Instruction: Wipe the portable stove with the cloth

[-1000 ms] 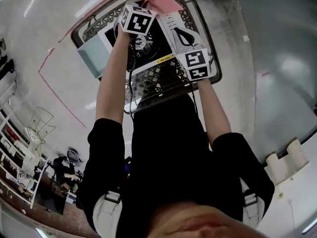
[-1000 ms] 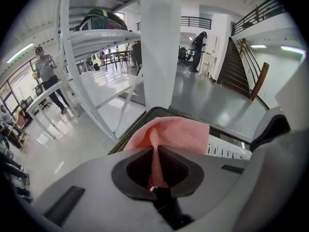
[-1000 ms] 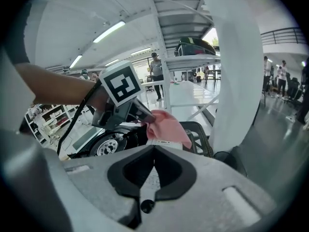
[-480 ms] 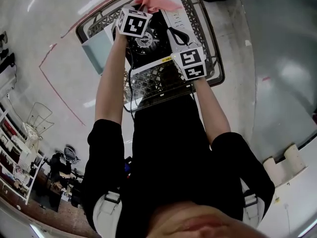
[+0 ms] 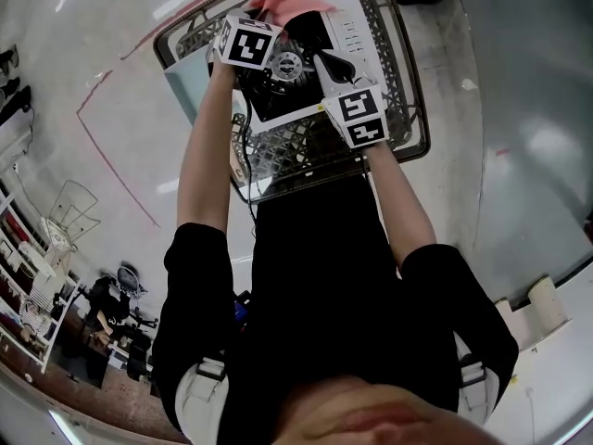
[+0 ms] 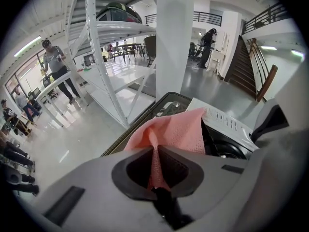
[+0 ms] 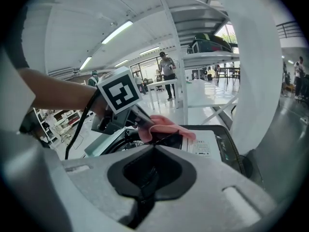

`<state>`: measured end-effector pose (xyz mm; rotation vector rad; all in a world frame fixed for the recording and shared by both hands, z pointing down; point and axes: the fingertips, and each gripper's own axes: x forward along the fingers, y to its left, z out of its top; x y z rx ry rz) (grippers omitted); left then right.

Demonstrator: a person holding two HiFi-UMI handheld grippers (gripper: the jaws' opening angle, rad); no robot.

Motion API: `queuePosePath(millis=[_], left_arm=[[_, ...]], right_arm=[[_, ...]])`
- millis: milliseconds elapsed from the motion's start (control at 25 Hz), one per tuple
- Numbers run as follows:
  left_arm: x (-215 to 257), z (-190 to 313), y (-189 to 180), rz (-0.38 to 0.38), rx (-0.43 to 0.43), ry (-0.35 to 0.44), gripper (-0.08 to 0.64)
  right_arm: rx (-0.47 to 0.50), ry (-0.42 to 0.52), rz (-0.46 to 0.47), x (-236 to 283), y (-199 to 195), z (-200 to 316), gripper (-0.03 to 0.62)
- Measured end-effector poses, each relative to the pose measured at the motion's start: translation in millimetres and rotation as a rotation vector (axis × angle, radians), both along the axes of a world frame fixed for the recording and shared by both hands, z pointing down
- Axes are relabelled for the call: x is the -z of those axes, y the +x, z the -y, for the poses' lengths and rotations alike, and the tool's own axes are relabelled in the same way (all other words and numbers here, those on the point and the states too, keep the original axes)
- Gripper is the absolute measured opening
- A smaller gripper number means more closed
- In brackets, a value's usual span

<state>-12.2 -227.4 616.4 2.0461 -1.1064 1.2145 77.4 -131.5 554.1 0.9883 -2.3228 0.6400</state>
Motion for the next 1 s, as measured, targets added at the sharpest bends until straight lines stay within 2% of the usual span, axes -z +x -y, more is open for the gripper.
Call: queuePosePath(millis=[280, 440, 760, 880, 1000], left_arm=[[-2, -7, -8, 0.012, -0.004, -0.001, 0.018], [1, -4, -15, -0.008, 0.035, 0.016, 0.018], [-8, -4, -16, 0.033, -0.079, -0.06, 0.018], [-7, 0, -23, 0.058, -0.089, -0.071, 0.018], [-9, -2, -28, 0.038, -0.075, -0.093, 0.018]], right_arm=[[0.023, 0.002, -0.001, -2, -9, -5, 0.003], [0.026, 0.001, 0.002, -1, -14, -9, 0.004], [0.009, -0.006, -0.006, -8, -10, -12, 0.003], [0.0, -0.011, -0.003, -7, -8, -12, 0.003], [0.0, -0.014, 0.006, -1, -9, -10, 0.003]])
